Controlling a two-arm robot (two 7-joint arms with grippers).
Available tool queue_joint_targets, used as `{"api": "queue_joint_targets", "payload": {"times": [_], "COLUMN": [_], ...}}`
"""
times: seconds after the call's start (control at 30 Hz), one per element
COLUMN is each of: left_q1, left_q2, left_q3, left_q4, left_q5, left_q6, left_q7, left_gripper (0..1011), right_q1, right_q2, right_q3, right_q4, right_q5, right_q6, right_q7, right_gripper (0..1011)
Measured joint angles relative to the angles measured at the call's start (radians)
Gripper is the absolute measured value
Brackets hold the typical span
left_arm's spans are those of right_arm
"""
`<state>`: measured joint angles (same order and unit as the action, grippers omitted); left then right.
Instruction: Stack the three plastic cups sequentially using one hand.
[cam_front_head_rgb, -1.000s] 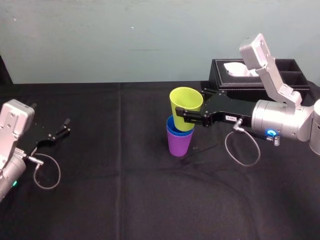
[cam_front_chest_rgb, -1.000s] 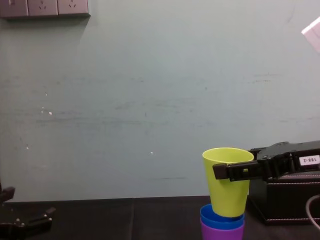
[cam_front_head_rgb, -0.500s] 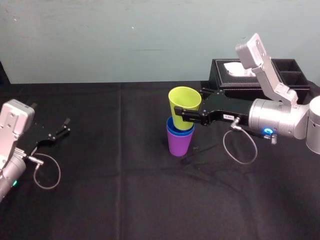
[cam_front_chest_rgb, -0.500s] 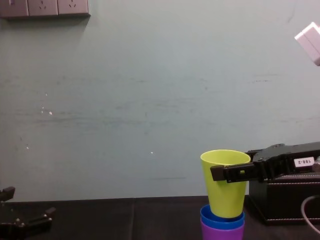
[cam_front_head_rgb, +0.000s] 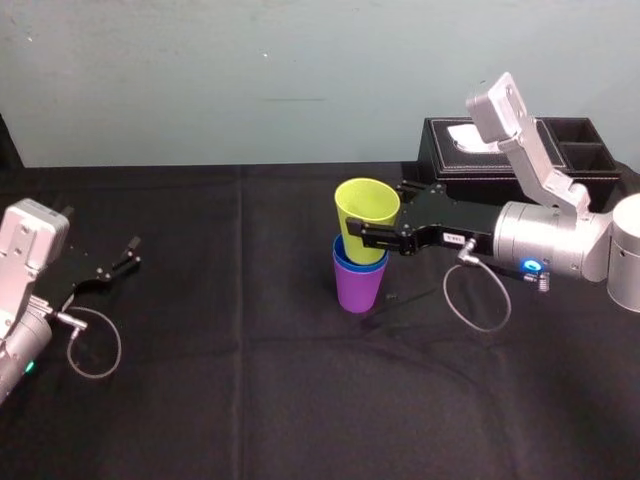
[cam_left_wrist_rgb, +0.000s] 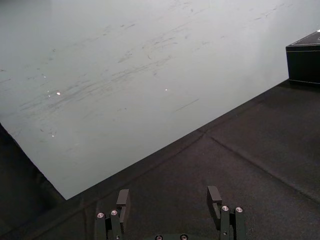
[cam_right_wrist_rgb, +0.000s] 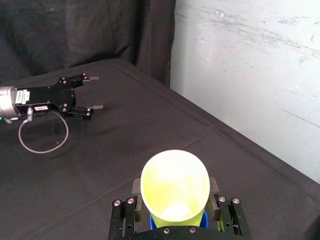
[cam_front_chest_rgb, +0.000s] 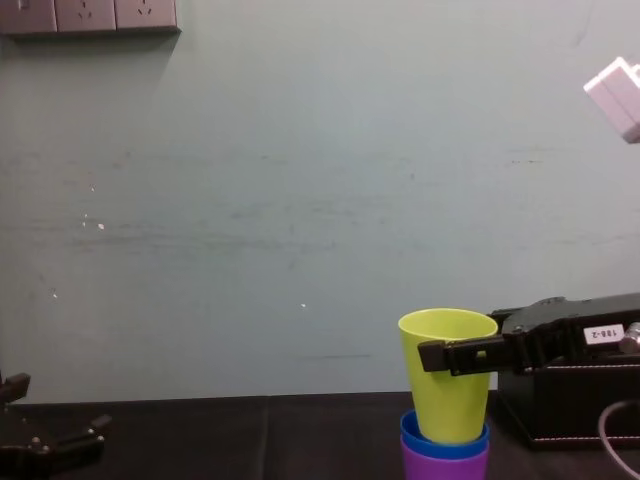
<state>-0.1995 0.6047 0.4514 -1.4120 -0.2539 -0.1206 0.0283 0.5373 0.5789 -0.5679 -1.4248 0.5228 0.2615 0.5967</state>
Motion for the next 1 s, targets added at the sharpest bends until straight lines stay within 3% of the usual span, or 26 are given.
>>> {"api": "queue_joint_targets", "payload": {"times": [1.0], "left_q1": [0.0], "left_q2": [0.0], "left_q3": [0.0], "left_q4": [0.0], "left_q5": [0.0], "left_q6": [0.0], "left_q7": [0.0], "left_gripper": [1010], "right_q1": [-0.006], "right_q2": [-0.017], "right_q3": [-0.013], "right_q4": [0.039], "right_q5": [-0.02], "right_q6": [-0.009], "right_q7": [0.011], "right_gripper": [747]}}
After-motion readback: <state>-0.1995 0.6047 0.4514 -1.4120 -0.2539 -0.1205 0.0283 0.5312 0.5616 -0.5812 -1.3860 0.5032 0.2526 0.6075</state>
